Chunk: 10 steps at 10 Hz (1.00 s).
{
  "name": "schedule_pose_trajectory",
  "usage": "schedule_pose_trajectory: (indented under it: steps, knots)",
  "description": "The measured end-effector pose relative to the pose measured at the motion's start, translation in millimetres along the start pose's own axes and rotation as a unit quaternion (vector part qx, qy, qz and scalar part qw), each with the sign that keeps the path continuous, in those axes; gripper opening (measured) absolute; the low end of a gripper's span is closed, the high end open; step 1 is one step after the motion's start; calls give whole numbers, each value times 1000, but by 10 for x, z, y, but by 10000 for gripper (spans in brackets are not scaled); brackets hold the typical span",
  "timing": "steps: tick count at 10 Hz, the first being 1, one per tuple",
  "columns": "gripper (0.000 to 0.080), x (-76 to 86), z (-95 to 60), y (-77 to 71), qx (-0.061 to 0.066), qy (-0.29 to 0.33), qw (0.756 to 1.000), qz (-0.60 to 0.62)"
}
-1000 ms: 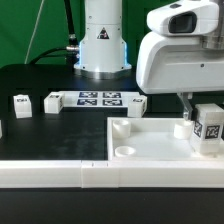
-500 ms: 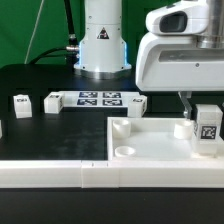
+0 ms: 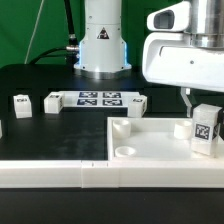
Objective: Assemble one leg
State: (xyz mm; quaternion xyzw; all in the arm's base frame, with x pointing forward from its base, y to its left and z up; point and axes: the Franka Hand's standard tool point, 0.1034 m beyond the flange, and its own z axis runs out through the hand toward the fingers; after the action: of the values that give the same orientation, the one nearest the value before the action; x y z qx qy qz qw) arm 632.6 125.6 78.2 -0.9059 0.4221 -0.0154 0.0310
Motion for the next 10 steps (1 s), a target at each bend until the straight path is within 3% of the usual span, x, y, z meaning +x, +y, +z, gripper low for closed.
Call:
schedule_pose_trajectory:
  steps: [6, 8, 9, 10]
  knots:
    - [292, 6, 4, -21, 10, -10, 965, 260]
    - [292, 4, 6, -22, 11, -11, 973, 231]
    - [462, 1, 7, -23, 11, -13, 976, 218]
    - [462, -4, 2, -21, 8, -14, 984, 177]
